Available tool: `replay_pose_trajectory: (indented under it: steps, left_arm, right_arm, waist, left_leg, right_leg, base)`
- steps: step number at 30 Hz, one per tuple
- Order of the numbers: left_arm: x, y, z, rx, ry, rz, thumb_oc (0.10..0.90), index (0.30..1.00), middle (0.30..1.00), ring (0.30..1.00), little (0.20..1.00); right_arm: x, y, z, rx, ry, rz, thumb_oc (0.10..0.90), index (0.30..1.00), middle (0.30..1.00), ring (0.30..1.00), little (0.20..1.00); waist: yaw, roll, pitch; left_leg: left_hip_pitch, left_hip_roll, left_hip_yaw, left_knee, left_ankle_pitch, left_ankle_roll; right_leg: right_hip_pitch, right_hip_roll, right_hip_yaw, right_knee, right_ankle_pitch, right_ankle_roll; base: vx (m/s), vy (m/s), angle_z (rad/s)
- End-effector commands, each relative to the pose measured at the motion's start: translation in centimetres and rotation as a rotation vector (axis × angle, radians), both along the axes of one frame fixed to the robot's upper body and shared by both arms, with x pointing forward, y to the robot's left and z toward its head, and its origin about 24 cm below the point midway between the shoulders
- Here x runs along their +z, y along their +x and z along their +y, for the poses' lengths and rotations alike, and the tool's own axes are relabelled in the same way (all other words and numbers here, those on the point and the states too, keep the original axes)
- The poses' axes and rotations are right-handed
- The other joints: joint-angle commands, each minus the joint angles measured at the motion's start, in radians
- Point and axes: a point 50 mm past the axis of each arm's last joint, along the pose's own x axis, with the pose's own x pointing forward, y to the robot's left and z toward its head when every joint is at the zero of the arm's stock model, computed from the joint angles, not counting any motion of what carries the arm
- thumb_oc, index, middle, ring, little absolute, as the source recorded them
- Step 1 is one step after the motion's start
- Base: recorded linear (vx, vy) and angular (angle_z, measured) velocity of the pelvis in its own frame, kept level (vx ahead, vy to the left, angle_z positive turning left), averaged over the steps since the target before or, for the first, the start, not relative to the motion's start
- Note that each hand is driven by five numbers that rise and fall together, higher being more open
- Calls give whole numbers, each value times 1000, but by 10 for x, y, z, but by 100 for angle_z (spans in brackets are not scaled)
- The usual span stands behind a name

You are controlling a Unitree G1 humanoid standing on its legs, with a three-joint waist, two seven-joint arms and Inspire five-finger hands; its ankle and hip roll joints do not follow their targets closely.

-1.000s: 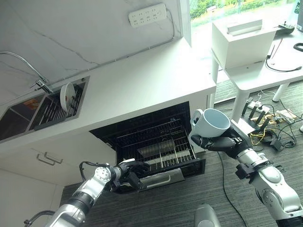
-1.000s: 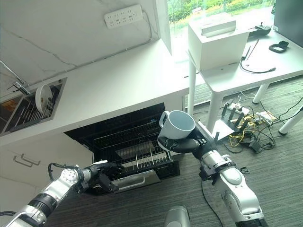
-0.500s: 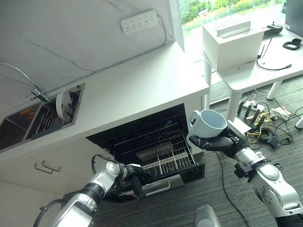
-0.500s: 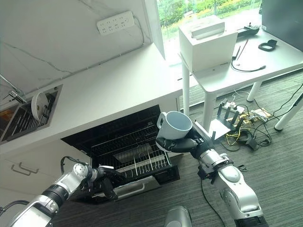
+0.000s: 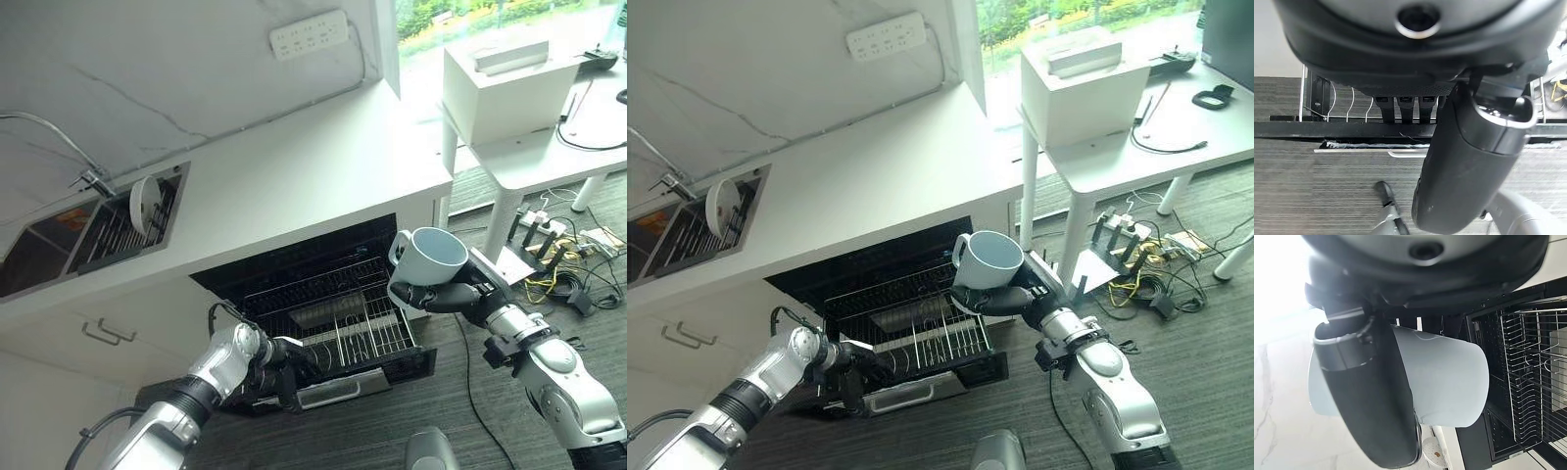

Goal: Place the dishes in the dishwasher.

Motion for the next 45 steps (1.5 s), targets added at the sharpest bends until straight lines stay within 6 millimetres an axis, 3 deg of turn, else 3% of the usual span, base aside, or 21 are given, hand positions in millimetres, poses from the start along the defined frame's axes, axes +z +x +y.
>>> replay_pose_trajectory:
  steps: [1,3,4,5,7,9,13,22,26,35,39,40,41,45]
  left_arm:
    - [27,-8,33,157,-192,-50,800,900,900,900,900]
    - [64,6,44,334,-348,-324,800,900,900,900,900]
    - [81,10,59,459,-411,-462,800,900,900,900,900]
    - [91,13,72,599,-497,-580,800,900,900,900,900]
    - [100,14,84,721,-613,-698,800,900,900,900,900]
    - [102,7,76,900,-877,-758,800,900,900,900,900]
    - [109,-8,54,1014,-1128,-901,800,900,900,900,900]
    - [113,-9,24,966,-1281,-756,800,900,900,900,900]
    - [115,-8,19,923,-1261,-751,800,900,900,900,900]
    - [122,-9,17,861,-1266,-721,800,900,900,900,900]
    - [135,-4,14,798,-1295,-750,800,900,900,900,900]
    - [150,-1,11,739,-1328,-789,800,900,900,900,900]
    - [151,-1,11,738,-1330,-791,800,900,900,900,900]
    - [184,9,8,628,-1407,-863,800,900,900,900,900]
  right_arm:
    - [64,3,16,50,59,-370,400,300,300,300,300]
    - [60,1,7,17,52,-360,400,300,300,300,300]
    - [56,1,2,-2,48,-348,400,300,300,300,300]
    - [53,1,-1,-19,35,-341,400,300,300,300,300]
    - [50,1,-5,-42,22,-332,400,300,300,300,300]
    - [46,5,-7,-91,11,-316,400,300,300,300,300]
    - [34,16,-5,-160,-11,-247,400,300,300,300,300]
    - [-9,31,-21,-327,38,-20,400,300,300,300,300]
    - [-31,35,-26,-395,30,82,400,300,300,300,300]
    - [-60,39,-51,-500,-12,240,400,300,300,300,300]
    - [-59,52,-53,-514,-15,261,400,300,300,300,300]
    - [-48,66,-50,-518,-13,248,400,300,300,300,300]
    - [-47,67,-50,-518,-12,245,400,300,300,300,300]
    - [-8,96,-61,-525,-39,185,400,300,300,300,300]
  waist:
    - [43,-80,-17]
    - [59,-91,-17]
    - [72,-99,-18]
    - [81,-107,-20]
    - [93,-118,-22]
    - [123,-139,-25]
    - [175,-183,-27]
    - [212,-222,-28]
    - [225,-225,-26]
    - [255,-222,-7]
    - [273,-216,29]
    - [283,-209,58]
    - [282,-209,59]
    - [295,-189,133]
  left_leg:
    - [-63,23,-90,199,-229,34]
    - [-64,26,-96,199,-228,32]
    - [-65,26,-102,199,-227,32]
    - [-66,25,-108,199,-225,31]
    - [-68,24,-117,199,-224,31]
    - [-80,27,-137,199,-212,29]
    - [-103,28,-177,199,-208,23]
    - [-101,33,-207,199,-207,20]
    - [-103,35,-215,199,-203,18]
    - [-113,34,-237,199,-193,11]
    - [-146,26,-255,199,-182,11]
    - [-178,19,-268,199,-175,13]
    - [-180,19,-268,199,-174,13]
    - [-245,11,-284,199,-162,11]
  right_leg:
    - [100,-35,-27,-122,-23,110]
    - [106,-42,-39,-122,-22,111]
    - [110,-44,-46,-122,-22,111]
    - [113,-47,-52,-122,-23,110]
    - [117,-50,-61,-122,-24,110]
    - [118,-53,-76,-122,-21,101]
    - [122,-56,-101,-122,-28,88]
    - [141,-48,-127,-122,-29,84]
    - [145,-44,-137,-122,-30,82]
    - [148,-43,-154,-122,-23,81]
    - [118,-43,-151,-122,-10,80]
    - [86,-45,-145,-122,2,79]
    - [83,-44,-144,-122,3,79]
    - [17,-55,-139,-122,20,76]
  base:
    - [-25,-49,13]
    - [-21,-57,23]
    - [-8,-60,24]
    - [1,-60,26]
    - [8,-65,29]
    - [-11,-91,31]
    - [-19,-93,32]
    - [39,-77,11]
    - [34,-48,7]
    - [39,-46,5]
    - [-102,-81,13]
    - [-182,-70,2]
    - [-256,-58,2]
    - [-241,-6,5]
